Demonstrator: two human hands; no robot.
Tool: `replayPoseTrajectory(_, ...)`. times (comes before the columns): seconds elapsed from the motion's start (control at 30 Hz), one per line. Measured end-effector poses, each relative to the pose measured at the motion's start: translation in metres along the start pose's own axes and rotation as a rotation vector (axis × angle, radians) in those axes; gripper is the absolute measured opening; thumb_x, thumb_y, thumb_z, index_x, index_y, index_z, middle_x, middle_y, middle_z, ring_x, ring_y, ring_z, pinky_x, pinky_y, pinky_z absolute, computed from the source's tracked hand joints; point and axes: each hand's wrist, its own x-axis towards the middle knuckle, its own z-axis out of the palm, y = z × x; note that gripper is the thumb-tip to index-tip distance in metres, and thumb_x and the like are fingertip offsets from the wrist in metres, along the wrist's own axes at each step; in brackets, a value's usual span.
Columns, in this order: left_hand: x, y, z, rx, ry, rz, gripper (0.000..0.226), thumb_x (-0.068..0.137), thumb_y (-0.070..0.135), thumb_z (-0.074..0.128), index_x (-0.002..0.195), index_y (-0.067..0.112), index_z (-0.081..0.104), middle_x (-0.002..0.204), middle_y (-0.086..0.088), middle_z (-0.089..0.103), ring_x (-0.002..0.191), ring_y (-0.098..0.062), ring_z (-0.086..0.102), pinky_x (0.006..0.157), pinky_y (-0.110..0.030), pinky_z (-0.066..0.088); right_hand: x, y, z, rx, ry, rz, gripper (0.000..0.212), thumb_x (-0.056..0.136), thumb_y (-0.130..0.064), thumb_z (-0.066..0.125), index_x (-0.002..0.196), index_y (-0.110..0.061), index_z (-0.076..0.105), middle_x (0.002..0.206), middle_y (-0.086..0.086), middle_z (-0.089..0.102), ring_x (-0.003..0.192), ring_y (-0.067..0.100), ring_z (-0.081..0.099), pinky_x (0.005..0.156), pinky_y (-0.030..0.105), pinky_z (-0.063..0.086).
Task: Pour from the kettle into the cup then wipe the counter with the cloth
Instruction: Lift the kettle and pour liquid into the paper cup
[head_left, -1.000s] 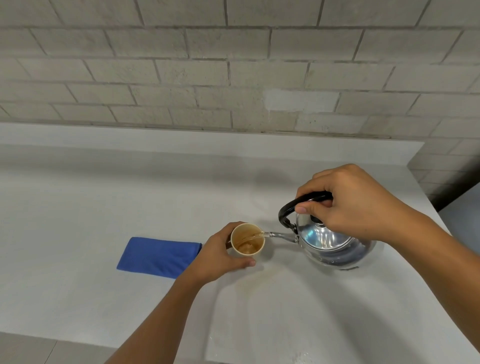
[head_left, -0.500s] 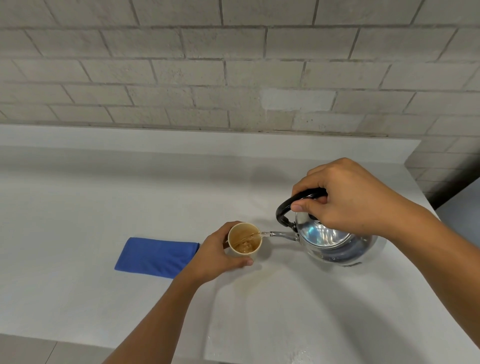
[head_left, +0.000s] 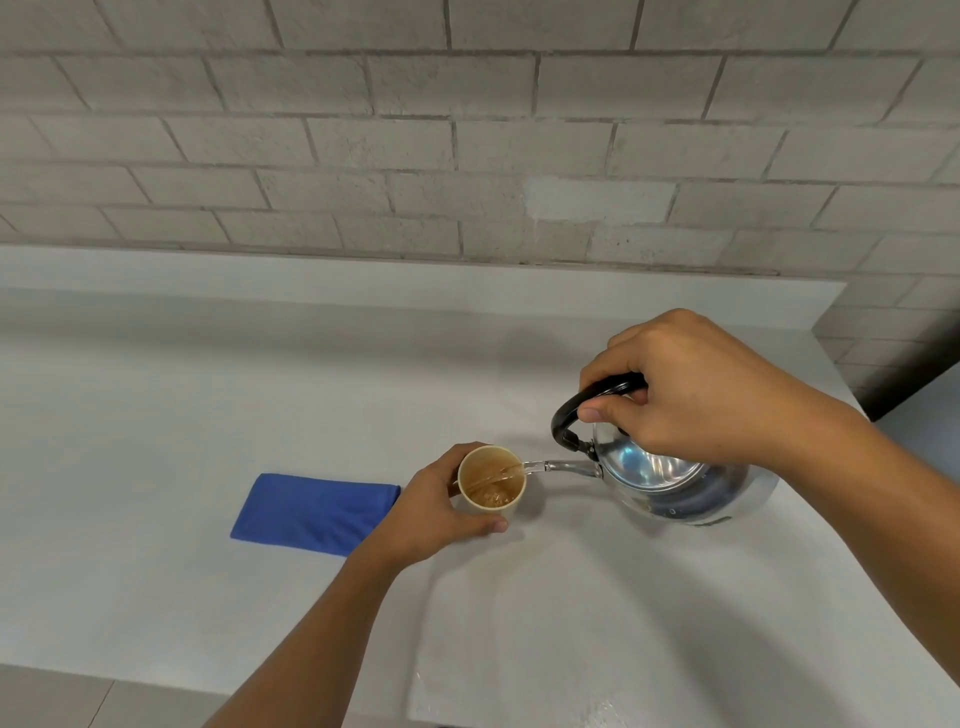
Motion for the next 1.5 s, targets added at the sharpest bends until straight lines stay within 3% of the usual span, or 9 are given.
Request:
replayPoseTrajectory(0.5,-0.001,0.001,0.000,0.005,-0.006,0.002,0.079,0.066,0.028,0.099,0.129,0.051,0.057,0.128,0.022,0.068,0.121,-0.001,0.065,0.090,-0.011,0.053,0.009,-0.006,-0.003,-0.063,-0.024,-0.003,0.012,0.085,-0.044,0.070,0.086,-0.034,0.077,0.066,-0.017,0.058,0.067,-0.004,0.048,0.057,0.024,0.036)
replayPoseTrajectory(0.67,0.000,0.000,0.000,-0.018,-0.003,0.001,0.080,0.064,0.027,0.100,0.128,0.051,0.058,0.129,0.017,0.069,0.123,-0.007,0.065,0.093,-0.014,0.054,0.011,-0.009,-0.005,-0.081,-0.034,-0.003,0.014,0.085,-0.044,0.069,0.087,-0.033,0.077,0.070,-0.012,0.063,0.069,0.001,0.050,0.058,0.028,0.044)
replayPoseTrajectory(0.83,-0.001,0.000,0.000,-0.022,-0.002,0.000,0.080,0.064,0.026,0.100,0.128,0.051,0.058,0.130,0.017,0.069,0.123,-0.006,0.065,0.093,-0.013,0.053,0.013,-0.008,-0.002,-0.087,-0.034,-0.019,0.014,0.085,-0.045,0.070,0.086,-0.033,0.076,0.067,-0.014,0.061,0.068,-0.002,0.048,0.057,0.025,0.038)
replayPoseTrajectory(1.1,-0.001,0.001,0.000,0.001,-0.008,0.002,0.079,0.066,0.025,0.099,0.131,0.046,0.059,0.131,0.017,0.068,0.124,-0.006,0.064,0.094,-0.014,0.053,0.000,0.013,0.006,0.180,0.023,0.102,0.004,0.083,-0.038,0.076,0.084,-0.036,0.078,0.071,-0.013,0.073,0.066,0.007,0.064,0.060,0.032,0.054)
replayPoseTrajectory(1.3,-0.002,0.002,-0.001,-0.010,-0.009,-0.007,0.081,0.066,0.022,0.100,0.132,0.044,0.059,0.130,0.016,0.069,0.124,-0.006,0.065,0.095,-0.015,0.053,-0.018,0.028,0.017,0.357,0.094,0.191,0.006,0.080,-0.029,0.082,0.085,-0.033,0.080,0.073,-0.015,0.075,0.071,0.003,0.069,0.062,0.012,0.046)
replayPoseTrajectory(1.5,-0.003,0.004,-0.001,-0.002,-0.012,-0.021,0.082,0.065,0.025,0.100,0.132,0.046,0.058,0.131,0.018,0.068,0.125,-0.007,0.064,0.097,-0.019,0.054,-0.033,0.037,0.026,0.516,0.171,0.242,0.010,0.080,-0.021,0.083,0.084,-0.030,0.081,0.080,-0.015,0.077,0.076,0.005,0.072,0.068,0.015,0.052)
